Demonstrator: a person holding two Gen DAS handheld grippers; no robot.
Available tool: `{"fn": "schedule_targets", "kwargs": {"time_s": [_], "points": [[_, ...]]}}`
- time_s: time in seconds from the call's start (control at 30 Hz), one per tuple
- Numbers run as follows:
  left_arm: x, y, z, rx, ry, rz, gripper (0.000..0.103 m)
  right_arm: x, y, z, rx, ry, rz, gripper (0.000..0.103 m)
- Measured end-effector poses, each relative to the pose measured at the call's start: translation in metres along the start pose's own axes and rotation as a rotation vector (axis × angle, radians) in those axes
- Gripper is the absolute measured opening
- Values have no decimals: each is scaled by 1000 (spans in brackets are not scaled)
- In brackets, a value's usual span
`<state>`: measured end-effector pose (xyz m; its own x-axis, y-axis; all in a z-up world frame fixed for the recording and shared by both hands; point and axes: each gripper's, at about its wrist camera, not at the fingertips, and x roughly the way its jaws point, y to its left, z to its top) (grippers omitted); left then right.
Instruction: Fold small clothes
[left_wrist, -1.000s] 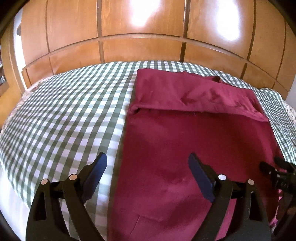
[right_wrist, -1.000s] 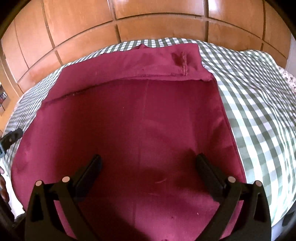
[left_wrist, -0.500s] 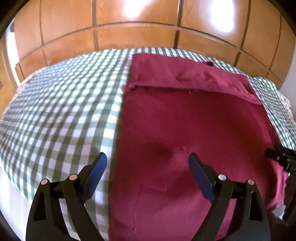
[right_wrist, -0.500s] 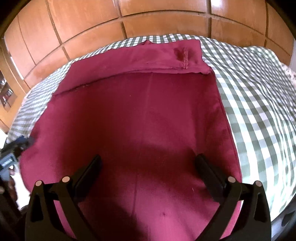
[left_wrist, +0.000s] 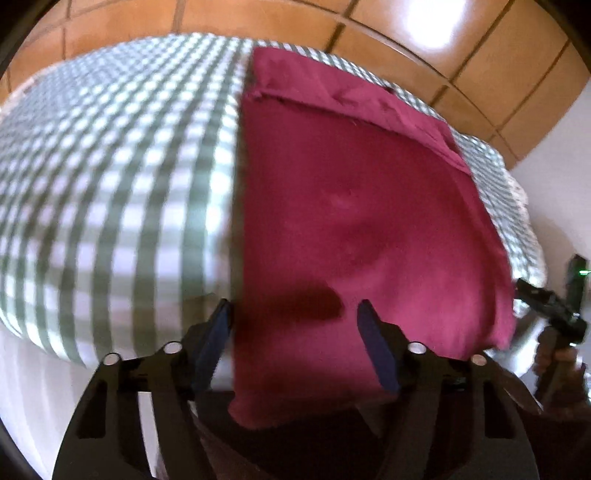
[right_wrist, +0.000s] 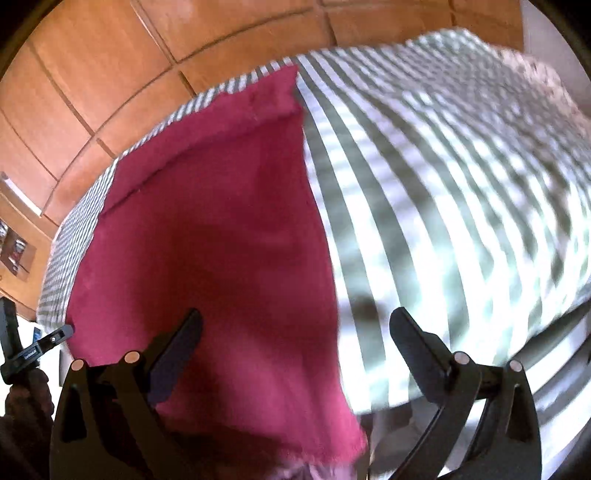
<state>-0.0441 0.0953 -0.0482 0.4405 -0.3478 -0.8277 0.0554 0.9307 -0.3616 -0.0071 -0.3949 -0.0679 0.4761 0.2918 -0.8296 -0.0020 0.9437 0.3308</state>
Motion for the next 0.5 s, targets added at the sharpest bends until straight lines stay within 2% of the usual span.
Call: {"fn": "schedule_targets", "kwargs": {"time_s": [0.07, 0.1, 0.13, 0.17, 0.2, 0.23, 0.3, 0.4, 0.47, 0.5], "points": [[0, -3, -11, 11, 34, -37, 59, 3, -2, -10, -2, 35, 9, 88], [1, -3, -12, 15, 44, -47, 57, 7, -2, -16, -3, 63, 21, 76], [3, -4, -16, 22, 57, -55, 50, 11, -1, -19, -10, 93, 21, 59], [4, -5, -16, 28, 63, -58, 37, 15, 1, -22, -24, 116, 16, 48], [4, -6, -16, 36, 67, -61, 30, 17, 5, -23, -44, 131, 11, 31], [3, -8, -15, 45, 65, -72, 16, 16, 9, -22, -60, 129, 17, 20], [-7, -8, -10, 41, 41, -128, 12, 7, 19, -17, -86, 115, 60, 10], [-25, -7, 2, 25, -14, -218, 12, -13, 32, 0, -102, 51, 160, 10], [-36, -4, 18, -25, -65, -308, 11, -23, 38, 15, -85, 6, 222, 10], [-37, -3, 24, -36, -76, -326, 11, -28, 40, 26, -74, -26, 253, 10]]}}
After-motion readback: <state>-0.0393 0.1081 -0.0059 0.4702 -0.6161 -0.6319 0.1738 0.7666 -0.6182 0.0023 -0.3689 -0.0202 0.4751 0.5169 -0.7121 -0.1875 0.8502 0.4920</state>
